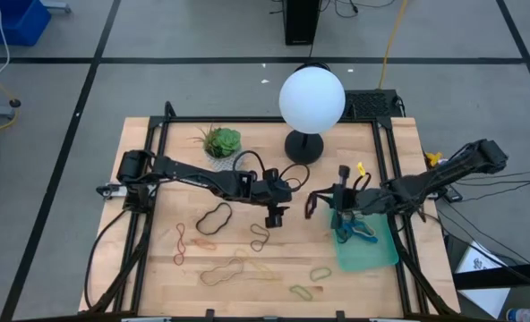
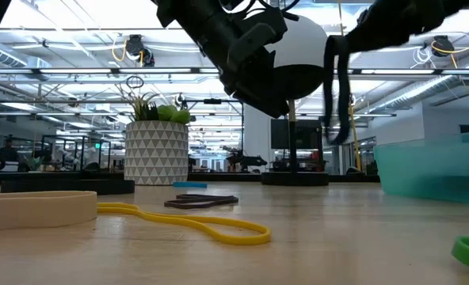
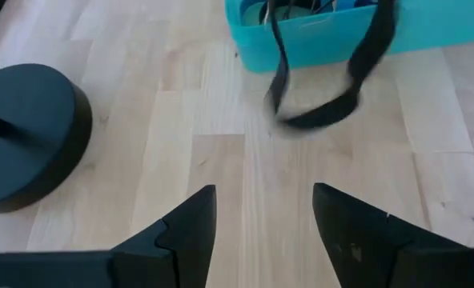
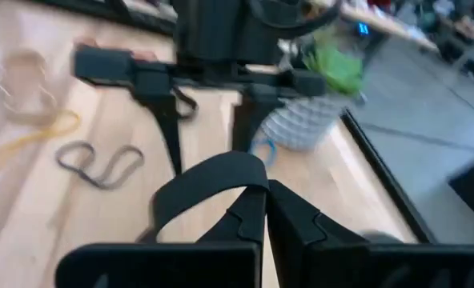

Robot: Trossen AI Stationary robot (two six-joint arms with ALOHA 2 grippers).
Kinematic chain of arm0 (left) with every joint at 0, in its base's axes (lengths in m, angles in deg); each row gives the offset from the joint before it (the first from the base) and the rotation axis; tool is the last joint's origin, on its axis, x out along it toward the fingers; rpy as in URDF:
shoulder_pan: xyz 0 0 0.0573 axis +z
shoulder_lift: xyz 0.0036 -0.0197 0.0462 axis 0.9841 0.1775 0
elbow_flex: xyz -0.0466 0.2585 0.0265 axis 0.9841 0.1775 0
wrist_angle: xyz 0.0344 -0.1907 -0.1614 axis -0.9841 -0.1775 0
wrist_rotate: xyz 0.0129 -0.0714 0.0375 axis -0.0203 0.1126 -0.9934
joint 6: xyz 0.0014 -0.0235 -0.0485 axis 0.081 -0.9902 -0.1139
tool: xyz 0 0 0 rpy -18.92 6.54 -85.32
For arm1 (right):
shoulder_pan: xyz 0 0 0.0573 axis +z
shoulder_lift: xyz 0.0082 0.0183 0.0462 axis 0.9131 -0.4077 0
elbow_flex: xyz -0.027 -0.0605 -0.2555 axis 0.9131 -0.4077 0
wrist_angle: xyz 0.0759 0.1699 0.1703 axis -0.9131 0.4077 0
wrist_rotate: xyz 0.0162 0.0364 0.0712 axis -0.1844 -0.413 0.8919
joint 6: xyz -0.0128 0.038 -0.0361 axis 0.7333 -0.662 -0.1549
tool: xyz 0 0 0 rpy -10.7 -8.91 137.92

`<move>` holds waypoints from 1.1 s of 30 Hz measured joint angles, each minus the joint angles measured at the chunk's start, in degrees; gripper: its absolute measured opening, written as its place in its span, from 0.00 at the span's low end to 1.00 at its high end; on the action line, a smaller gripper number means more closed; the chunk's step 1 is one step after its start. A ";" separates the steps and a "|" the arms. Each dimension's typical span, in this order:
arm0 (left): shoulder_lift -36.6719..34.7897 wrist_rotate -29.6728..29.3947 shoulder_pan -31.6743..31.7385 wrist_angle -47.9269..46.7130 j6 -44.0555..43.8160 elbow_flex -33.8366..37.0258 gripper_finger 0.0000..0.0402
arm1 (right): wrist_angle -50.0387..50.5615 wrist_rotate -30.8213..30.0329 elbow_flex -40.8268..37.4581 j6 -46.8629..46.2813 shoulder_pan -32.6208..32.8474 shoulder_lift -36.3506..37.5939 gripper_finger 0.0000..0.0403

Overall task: Pick and place rubber bands into bin
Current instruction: Put the top black rubber band into the bin

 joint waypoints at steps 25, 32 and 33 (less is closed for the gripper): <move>0.00 0.02 0.00 -3.26 0.04 0.00 0.53 | 56.38 10.71 22.23 -40.64 13.49 5.03 0.00; -0.01 0.02 0.00 -3.23 0.08 0.00 0.53 | 60.82 16.92 18.10 -50.56 13.61 4.52 0.00; 0.00 0.02 0.00 -3.23 0.18 0.00 0.53 | 60.47 16.88 16.76 -50.62 13.61 4.56 0.00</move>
